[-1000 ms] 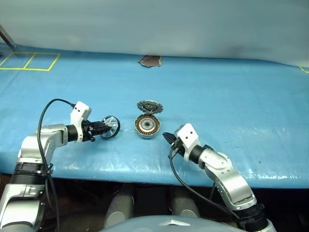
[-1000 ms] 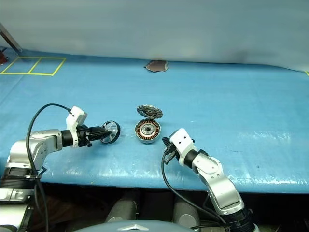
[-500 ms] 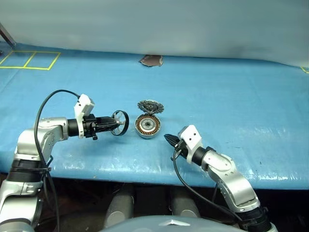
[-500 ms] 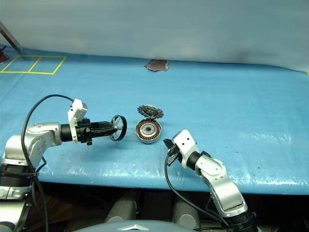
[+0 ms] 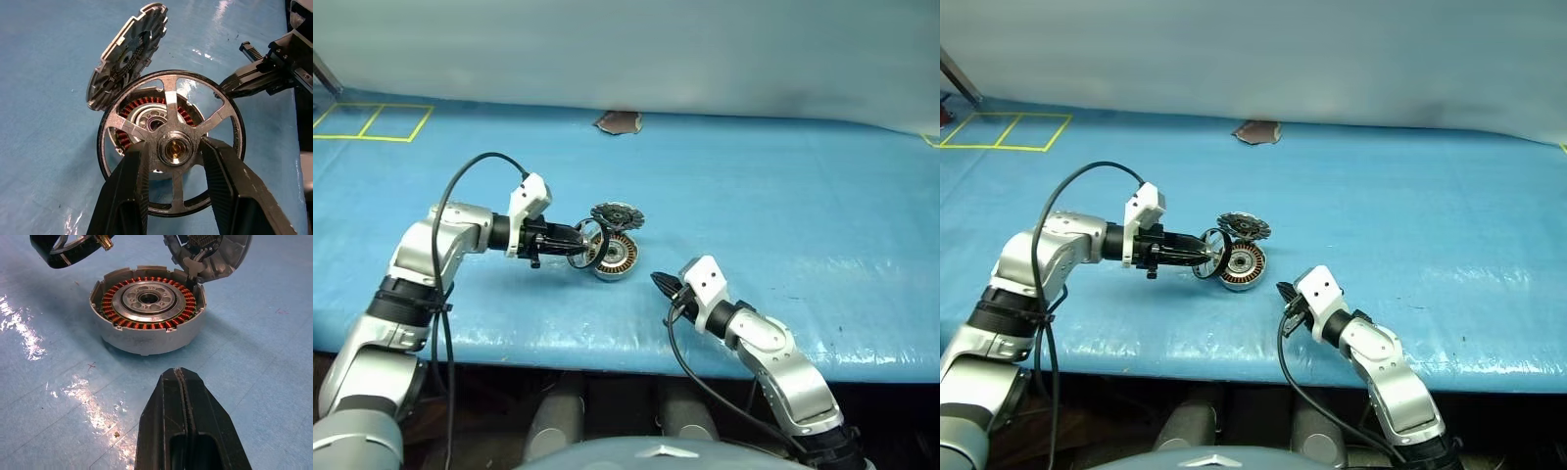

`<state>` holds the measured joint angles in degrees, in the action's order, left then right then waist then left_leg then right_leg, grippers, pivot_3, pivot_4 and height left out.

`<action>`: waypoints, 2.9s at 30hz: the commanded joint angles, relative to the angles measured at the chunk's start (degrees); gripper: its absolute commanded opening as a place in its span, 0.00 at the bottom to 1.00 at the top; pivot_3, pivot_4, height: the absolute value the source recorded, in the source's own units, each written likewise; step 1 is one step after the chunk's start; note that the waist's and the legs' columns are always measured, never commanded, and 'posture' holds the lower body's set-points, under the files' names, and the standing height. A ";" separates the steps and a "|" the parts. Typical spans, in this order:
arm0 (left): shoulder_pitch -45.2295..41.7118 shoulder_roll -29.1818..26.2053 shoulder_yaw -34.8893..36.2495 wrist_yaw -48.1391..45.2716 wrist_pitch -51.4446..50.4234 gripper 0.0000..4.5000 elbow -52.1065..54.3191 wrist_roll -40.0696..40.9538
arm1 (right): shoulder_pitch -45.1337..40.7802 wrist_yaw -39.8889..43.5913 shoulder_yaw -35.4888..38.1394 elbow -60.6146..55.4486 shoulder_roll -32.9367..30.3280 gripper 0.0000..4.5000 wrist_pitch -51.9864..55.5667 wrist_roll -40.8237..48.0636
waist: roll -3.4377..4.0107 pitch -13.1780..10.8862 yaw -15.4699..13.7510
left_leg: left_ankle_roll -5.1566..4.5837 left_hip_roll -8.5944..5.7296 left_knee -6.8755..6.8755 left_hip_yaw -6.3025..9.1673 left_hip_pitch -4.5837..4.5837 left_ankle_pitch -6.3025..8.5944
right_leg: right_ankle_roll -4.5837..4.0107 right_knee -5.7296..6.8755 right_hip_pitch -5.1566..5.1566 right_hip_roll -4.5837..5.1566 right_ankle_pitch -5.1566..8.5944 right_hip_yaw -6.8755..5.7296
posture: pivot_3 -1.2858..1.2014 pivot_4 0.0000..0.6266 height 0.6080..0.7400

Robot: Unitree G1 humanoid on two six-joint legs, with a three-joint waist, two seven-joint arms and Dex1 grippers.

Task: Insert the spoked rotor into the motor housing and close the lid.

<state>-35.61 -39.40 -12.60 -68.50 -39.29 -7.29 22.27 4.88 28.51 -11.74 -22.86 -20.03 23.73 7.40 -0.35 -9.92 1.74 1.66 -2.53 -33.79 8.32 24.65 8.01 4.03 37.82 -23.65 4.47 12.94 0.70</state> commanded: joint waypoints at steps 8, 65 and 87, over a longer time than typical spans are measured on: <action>-9.02 3.89 -5.65 -5.82 6.72 0.34 -9.43 -6.90 | 1.36 0.84 -0.53 -3.28 0.63 0.00 -5.28 0.86 | -0.08 -0.05 0.30 | 0.00 0.01 -0.05 -0.02 0.01 0.00 | 0.02 0.01 0.01 -0.04 -0.02 0.00 | 0.52 0.24 1.00; -18.25 12.17 -7.84 -11.91 14.88 0.34 -22.84 -17.12 | 1.78 0.59 -2.52 -1.59 2.47 0.00 -9.38 -0.17 | -0.15 -0.09 0.35 | -0.03 -0.01 -0.26 0.00 0.00 0.00 | 0.13 0.07 0.12 -0.08 -0.08 0.01 | 0.52 0.24 1.00; -17.74 12.31 -5.03 -10.79 15.35 0.74 -23.16 -16.86 | 2.14 -0.22 -2.34 -1.68 2.26 0.00 -9.47 -0.36 | -0.15 -0.09 0.38 | -0.04 0.00 -0.29 0.00 -0.01 0.00 | 0.13 0.10 0.13 -0.09 -0.08 0.01 | 0.52 0.24 1.00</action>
<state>-52.13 -26.63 -20.46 -79.41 -23.68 -31.59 3.91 7.05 28.48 -14.26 -23.24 -17.79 15.41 7.05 -0.50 -10.01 2.13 1.63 -2.53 -34.08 8.32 24.64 8.01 4.16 37.93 -23.51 4.38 12.85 0.71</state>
